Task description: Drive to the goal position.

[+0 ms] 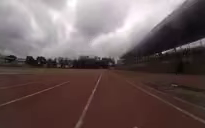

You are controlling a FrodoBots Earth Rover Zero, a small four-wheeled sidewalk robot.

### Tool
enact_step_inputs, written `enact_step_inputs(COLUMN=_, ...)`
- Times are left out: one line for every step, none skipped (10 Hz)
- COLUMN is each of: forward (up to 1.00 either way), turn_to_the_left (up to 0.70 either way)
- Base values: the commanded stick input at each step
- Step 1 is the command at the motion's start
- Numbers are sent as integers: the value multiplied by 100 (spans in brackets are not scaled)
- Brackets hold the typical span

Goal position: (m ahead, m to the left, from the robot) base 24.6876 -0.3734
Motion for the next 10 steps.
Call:
enact_step_inputs(forward=70, turn_to_the_left=0)
enact_step_inputs(forward=70, turn_to_the_left=0)
enact_step_inputs(forward=70, turn_to_the_left=0)
enact_step_inputs(forward=70, turn_to_the_left=0)
enact_step_inputs(forward=70, turn_to_the_left=0)
enact_step_inputs(forward=70, turn_to_the_left=0)
enact_step_inputs(forward=70, turn_to_the_left=0)
enact_step_inputs(forward=70, turn_to_the_left=0)
enact_step_inputs(forward=70, turn_to_the_left=0)
enact_step_inputs(forward=70, turn_to_the_left=0)
